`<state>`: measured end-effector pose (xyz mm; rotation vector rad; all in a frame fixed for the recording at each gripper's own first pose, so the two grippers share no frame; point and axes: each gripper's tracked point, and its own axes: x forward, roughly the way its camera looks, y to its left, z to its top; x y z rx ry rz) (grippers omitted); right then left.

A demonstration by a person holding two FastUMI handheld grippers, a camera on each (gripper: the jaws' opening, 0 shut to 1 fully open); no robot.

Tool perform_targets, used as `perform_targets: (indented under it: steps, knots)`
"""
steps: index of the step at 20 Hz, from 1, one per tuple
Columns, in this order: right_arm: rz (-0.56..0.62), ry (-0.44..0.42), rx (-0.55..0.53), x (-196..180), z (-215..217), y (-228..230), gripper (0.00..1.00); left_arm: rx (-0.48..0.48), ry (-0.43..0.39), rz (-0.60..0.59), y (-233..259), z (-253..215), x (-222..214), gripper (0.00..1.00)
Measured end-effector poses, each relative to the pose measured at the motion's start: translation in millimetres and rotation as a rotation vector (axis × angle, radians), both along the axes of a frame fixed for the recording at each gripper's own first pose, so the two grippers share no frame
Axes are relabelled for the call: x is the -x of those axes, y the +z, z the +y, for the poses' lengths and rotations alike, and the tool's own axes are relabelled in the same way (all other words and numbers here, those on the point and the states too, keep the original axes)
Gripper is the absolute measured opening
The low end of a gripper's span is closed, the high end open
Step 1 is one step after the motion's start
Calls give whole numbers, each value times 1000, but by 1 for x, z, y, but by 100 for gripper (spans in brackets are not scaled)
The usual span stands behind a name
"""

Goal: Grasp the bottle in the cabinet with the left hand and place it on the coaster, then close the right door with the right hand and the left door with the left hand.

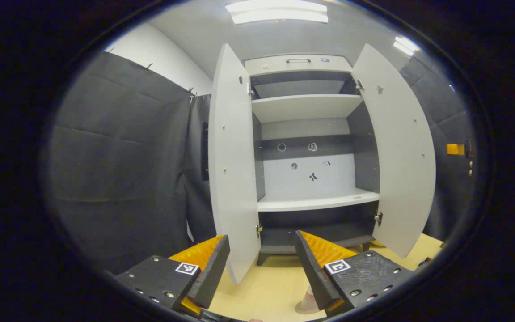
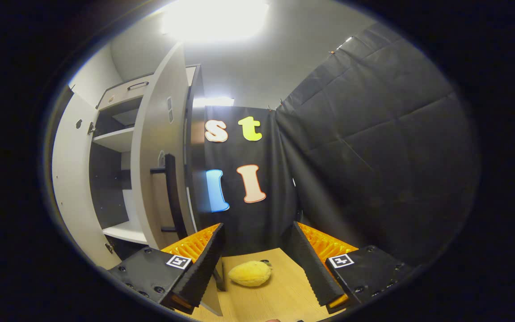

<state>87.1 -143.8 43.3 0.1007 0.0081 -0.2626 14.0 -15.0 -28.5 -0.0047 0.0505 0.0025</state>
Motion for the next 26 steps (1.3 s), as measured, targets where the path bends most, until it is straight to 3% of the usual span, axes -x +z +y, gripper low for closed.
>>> perform_targets:
  steps: [1, 3, 4, 5, 6, 8, 10, 11, 13, 14, 15, 18, 19, 22, 26]
  knots:
    - [0, -2, 0, -7, 3, 5, 95, 10, 13, -7, 4, 9, -1, 86]
    - [-9, 0, 20, -15, 10, 13, 95, 16, 31, -14, 12, 30, -5, 86]
    - [-21, -3, 47, -18, 13, 18, 92, 20, 34, -12, 14, 37, -8, 79]
    - [-31, -12, 75, -21, 17, 23, 92, 25, 41, -11, 16, 46, -11, 93]
    - [-37, -14, 100, -24, 22, 25, 95, 29, 47, -13, 17, 55, -12, 86]
    - [-32, 5, 132, -27, 38, 26, 95, 20, 64, -14, 16, 73, -16, 86]
    - [-39, -26, 170, -29, 43, 28, 92, -1, 85, -15, 15, 92, -19, 86]
    - [-44, -45, 191, -26, 43, 30, 94, -6, 92, -20, 15, 99, -20, 91]
    - [-40, -53, 197, -25, 47, 31, 91, -4, 94, -19, 12, 113, -23, 86]
    - [-36, -50, 188, -24, 51, 30, 94, 0, 98, -20, 11, 121, -25, 93]
    - [-35, -52, 178, -25, 55, 30, 94, 5, 103, -17, 9, 128, -27, 86]
    - [-43, -48, 174, -23, 75, 30, 94, 22, 130, -9, 1, 152, -31, 86]
    - [-47, -33, 175, -23, 85, 30, 94, 36, 131, -13, 0, 157, -33, 79]
    - [-61, 4, 189, -23, 113, 31, 94, 80, 133, -5, -9, 174, -36, 94]
    - [-71, 38, 196, -27, 144, 30, 94, 92, 132, -10, -10, 182, -42, 93]
